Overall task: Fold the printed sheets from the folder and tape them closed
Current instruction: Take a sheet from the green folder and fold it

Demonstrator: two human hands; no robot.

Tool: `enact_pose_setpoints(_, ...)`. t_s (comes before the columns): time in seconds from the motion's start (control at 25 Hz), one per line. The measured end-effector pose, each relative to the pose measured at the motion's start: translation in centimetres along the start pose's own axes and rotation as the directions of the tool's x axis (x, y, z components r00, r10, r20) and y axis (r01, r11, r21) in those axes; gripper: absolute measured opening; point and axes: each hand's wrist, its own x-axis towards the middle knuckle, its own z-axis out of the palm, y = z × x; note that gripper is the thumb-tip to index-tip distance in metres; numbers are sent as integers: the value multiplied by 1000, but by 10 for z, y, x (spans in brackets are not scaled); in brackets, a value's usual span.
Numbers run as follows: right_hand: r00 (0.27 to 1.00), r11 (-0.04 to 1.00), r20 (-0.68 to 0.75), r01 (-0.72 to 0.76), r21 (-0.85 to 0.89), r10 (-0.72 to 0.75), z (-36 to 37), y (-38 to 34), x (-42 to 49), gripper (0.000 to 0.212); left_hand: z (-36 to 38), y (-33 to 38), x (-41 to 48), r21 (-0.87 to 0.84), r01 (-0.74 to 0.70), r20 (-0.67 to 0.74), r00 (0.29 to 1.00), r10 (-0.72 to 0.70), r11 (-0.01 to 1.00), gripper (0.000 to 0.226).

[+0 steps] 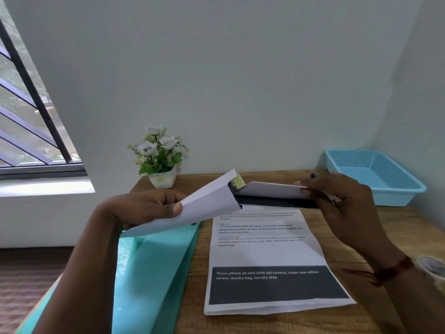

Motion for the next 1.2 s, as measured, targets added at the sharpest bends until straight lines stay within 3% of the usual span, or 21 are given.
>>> enact_pose_setpoints(0.08,998,997,13,70,-37,-69,4,1,-2,22,0,-1,2,8,-61,19,998,61,998,126)
enact_pose_setpoints(0.2,991,985,8,131,-113,-131,9,3,-6,25,1,3,2,-14,-80,111,991,81,997,76)
enact_pose_setpoints(0.28,988,971,10,154,-182,-155,10,4,-8,25,1,9,4,-56,-21,137,990,29,998,26)
enact_pose_setpoints(0.32,986,964,16,164,-211,-164,10,4,-8,25,1,10,7,-65,-25,152,988,34,998,20)
enact_pose_setpoints(0.4,982,946,26,185,-266,-185,9,4,-8,25,3,11,8,-78,-13,159,987,25,997,21)
enact_pose_setpoints(0.52,981,928,32,193,-319,-193,8,3,-8,26,4,6,9,-77,-32,146,988,43,997,74)
enact_pose_setpoints(0.6,983,930,34,182,-318,-181,7,3,-7,26,5,5,9,-71,-49,170,984,61,996,83)
enact_pose_setpoints(0.68,983,928,35,180,-325,-179,8,2,-7,25,6,7,10,-69,-27,193,980,40,997,69)
enact_pose_setpoints(0.76,983,922,36,183,-341,-182,8,2,-8,27,7,6,13,-101,-9,184,983,27,995,26)
enact_pose_setpoints(0.8,983,919,36,183,-348,-182,7,1,-8,28,7,6,14,-116,4,185,983,18,993,22)
enact_pose_setpoints(0.96,979,900,59,204,-386,-197,5,-1,-7,31,7,11,10,-132,-25,219,974,54,991,34)
enact_pose_setpoints(1.04,976,886,71,215,-410,-204,3,-3,-6,35,7,9,11,-147,-29,211,976,60,989,26)
enact_pose_setpoints(1.2,972,867,81,233,-441,-220,0,-4,-5,35,8,4,14,-163,-16,219,974,52,986,31)
